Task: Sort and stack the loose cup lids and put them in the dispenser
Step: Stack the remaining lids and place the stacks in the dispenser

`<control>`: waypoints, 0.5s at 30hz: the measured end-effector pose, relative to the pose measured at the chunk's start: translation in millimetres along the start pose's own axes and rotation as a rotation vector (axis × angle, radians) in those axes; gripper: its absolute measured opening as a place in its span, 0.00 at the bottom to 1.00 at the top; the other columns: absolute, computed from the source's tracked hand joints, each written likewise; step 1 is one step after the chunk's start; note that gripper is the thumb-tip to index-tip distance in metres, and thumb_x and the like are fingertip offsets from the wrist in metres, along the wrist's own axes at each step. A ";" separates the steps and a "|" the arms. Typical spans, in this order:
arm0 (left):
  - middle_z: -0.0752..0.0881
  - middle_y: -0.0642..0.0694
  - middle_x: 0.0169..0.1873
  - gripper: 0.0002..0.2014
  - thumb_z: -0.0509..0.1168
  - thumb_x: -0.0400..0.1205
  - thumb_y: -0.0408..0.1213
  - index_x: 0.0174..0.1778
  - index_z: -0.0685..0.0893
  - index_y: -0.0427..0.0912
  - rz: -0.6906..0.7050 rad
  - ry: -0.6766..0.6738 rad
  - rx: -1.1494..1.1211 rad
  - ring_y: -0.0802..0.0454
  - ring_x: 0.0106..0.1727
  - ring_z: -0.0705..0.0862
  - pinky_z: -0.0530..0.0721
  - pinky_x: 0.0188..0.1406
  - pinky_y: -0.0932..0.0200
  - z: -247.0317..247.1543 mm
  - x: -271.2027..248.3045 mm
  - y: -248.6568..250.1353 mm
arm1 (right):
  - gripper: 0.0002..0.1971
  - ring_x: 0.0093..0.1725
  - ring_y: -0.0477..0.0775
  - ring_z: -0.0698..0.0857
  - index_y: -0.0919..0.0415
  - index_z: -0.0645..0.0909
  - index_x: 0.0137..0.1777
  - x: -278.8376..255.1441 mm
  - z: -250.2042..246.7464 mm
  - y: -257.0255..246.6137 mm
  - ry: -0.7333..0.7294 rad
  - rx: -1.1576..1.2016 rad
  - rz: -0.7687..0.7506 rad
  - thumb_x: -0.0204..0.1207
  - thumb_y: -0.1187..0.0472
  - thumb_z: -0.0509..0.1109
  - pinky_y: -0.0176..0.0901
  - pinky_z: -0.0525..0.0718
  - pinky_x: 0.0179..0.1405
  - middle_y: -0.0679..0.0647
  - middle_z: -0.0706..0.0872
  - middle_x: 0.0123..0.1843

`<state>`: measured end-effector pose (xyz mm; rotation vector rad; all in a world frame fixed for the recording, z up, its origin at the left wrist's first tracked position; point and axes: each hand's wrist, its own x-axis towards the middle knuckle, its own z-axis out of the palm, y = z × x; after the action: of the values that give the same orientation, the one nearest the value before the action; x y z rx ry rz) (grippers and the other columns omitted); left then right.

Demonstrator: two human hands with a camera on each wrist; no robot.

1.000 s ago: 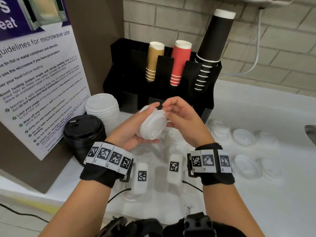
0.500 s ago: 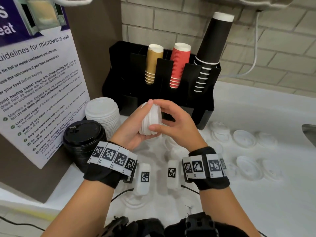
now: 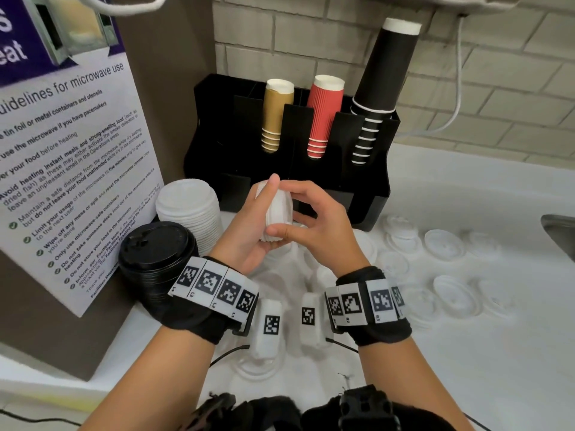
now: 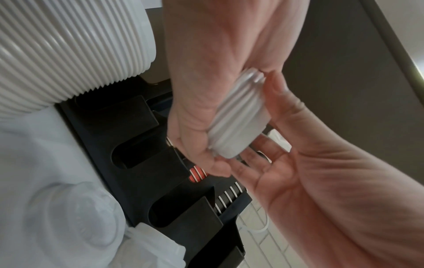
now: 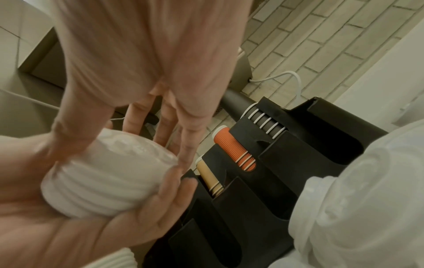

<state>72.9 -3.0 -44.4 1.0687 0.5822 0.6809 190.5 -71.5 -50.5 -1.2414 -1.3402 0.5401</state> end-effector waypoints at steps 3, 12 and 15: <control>0.86 0.47 0.56 0.16 0.66 0.81 0.52 0.64 0.79 0.54 0.051 0.061 0.014 0.52 0.51 0.88 0.87 0.40 0.56 -3.2 2.4 2.6 | 0.25 0.67 0.45 0.80 0.59 0.78 0.66 3.4 5.3 1.3 -0.002 0.040 -0.020 0.70 0.63 0.79 0.35 0.82 0.60 0.50 0.83 0.64; 0.79 0.54 0.50 0.15 0.70 0.74 0.48 0.54 0.76 0.58 0.253 0.103 0.111 0.54 0.50 0.80 0.81 0.40 0.55 -9.0 6.8 16.9 | 0.30 0.61 0.54 0.75 0.46 0.76 0.70 -5.9 23.3 19.1 -0.755 -0.771 0.413 0.67 0.52 0.80 0.47 0.76 0.61 0.53 0.75 0.60; 0.79 0.54 0.51 0.12 0.69 0.78 0.45 0.54 0.76 0.59 0.245 0.108 0.093 0.54 0.51 0.80 0.83 0.37 0.59 -10.2 5.0 15.2 | 0.37 0.64 0.58 0.72 0.43 0.72 0.72 -7.1 38.9 23.8 -0.868 -0.832 0.474 0.63 0.55 0.83 0.49 0.75 0.59 0.51 0.69 0.56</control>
<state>65.6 11.5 -34.7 1.2073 0.5846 0.9373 161.5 -56.2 -83.0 -2.1779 -2.1222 0.9749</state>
